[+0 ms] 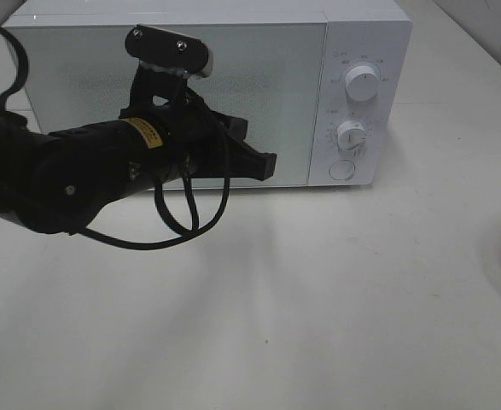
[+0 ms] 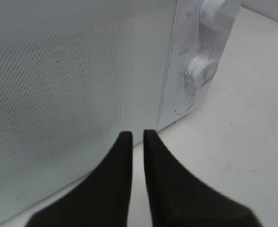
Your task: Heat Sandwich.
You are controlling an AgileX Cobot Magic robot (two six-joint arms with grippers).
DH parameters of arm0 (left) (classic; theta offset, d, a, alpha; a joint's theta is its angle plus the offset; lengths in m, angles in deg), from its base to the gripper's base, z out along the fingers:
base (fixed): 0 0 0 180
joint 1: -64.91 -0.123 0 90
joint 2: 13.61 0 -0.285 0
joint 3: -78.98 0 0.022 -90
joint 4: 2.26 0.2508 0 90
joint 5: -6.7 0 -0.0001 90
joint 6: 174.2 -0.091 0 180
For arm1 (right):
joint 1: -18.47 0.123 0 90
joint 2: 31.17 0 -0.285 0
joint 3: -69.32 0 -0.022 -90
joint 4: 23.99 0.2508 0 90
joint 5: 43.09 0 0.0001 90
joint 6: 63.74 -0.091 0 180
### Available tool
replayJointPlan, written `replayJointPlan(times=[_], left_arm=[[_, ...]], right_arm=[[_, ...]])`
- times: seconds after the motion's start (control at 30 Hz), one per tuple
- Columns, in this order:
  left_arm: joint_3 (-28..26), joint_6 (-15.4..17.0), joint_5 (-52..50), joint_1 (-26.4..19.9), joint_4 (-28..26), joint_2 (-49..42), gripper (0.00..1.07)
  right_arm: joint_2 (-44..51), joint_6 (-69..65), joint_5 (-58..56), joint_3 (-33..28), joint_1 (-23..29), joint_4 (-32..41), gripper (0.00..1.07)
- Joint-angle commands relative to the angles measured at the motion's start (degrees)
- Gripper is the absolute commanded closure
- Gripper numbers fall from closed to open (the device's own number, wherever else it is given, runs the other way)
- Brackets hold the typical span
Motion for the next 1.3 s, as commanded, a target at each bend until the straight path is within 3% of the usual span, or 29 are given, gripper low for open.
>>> replayJointPlan(times=[0.03,0.07,0.1,0.13,0.47,0.67,0.73,0.97,1.13,1.23,1.3], left_arm=[[2.0,2.0,5.8,0.3,-0.5,-3.3,0.64],[2.9,3.3,8.8,0.3,-0.5,-4.5,0.48],[3.2,3.4,10.9,0.3,-0.5,-4.8,0.16],[3.3,3.4,13.3,0.3,-0.5,-5.3,0.04],[3.3,2.1,39.1,0.1,2.2,-11.2,0.08],[3.3,2.7,48.6,-1.0,4.8,-15.3,0.09],[3.3,3.9,54.1,-4.3,4.7,-17.5,0.09],[3.3,2.9,64.8,-13.8,4.7,-22.5,0.09],[3.3,2.1,73.7,-26.4,6.4,-29.3,0.09],[3.3,2.1,76.0,-29.7,7.4,-31.0,0.09],[3.3,2.1,79.9,-35.2,9.2,-33.6,0.09]], right_arm=[[1.7,-0.1,0.1,0.1,-0.4,0.0,0.33],[1.7,-0.1,0.1,0.1,-0.4,0.0,0.33],[1.7,-0.1,0.1,0.1,-0.4,0.0,0.33],[1.7,-0.1,0.1,0.1,-0.4,0.0,0.34],[1.7,-0.1,0.1,0.1,-0.4,0.0,0.35],[1.7,-0.1,0.1,0.1,-0.4,0.0,0.35],[1.7,-0.1,0.1,0.1,-0.4,0.0,0.35],[1.7,-0.1,0.1,0.1,-0.4,0.0,0.35],[1.7,-0.1,0.1,0.1,-0.4,0.0,0.35],[1.7,-0.1,0.1,0.1,-0.4,0.0,0.35],[1.7,-0.1,0.1,0.1,-0.4,0.0,0.35]])
